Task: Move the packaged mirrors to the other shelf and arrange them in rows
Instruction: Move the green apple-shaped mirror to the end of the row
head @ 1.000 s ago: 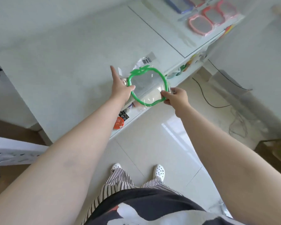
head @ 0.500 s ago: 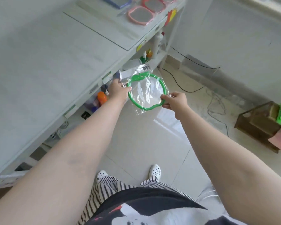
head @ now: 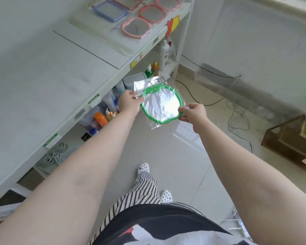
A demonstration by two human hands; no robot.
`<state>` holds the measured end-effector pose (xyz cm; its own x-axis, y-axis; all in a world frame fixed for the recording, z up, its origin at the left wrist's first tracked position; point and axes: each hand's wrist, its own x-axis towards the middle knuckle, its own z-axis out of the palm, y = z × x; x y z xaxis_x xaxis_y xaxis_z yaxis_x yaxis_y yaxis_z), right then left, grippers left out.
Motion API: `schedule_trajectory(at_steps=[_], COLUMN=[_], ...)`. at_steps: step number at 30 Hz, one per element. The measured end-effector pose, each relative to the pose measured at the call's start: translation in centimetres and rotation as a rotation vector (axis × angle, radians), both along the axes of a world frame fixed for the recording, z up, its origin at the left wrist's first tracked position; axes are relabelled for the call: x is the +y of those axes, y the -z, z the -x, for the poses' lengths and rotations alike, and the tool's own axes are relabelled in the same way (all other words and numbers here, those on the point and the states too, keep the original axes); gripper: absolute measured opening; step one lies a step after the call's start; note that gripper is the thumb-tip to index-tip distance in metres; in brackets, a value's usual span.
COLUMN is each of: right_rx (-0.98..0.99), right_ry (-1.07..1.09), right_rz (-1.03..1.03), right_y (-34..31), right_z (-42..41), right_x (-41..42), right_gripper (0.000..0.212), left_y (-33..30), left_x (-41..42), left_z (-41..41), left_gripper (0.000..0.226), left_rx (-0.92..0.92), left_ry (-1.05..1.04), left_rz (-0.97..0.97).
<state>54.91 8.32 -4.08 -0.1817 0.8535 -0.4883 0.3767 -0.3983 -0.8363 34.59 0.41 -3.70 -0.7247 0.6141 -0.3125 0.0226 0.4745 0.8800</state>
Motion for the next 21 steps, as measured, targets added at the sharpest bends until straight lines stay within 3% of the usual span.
schedule_trajectory(at_steps=[21], right_rx=[-0.009], right_ry=[-0.058], right_rz=[-0.027], right_y=[-1.5], right_z=[13.6], right_x=[19.0], right_gripper=[0.01], left_y=[-0.6], left_x=[18.2], left_z=[12.9], left_gripper=[0.035], left_rx=[0.067], left_ry=[-0.159], left_rz=[0.014])
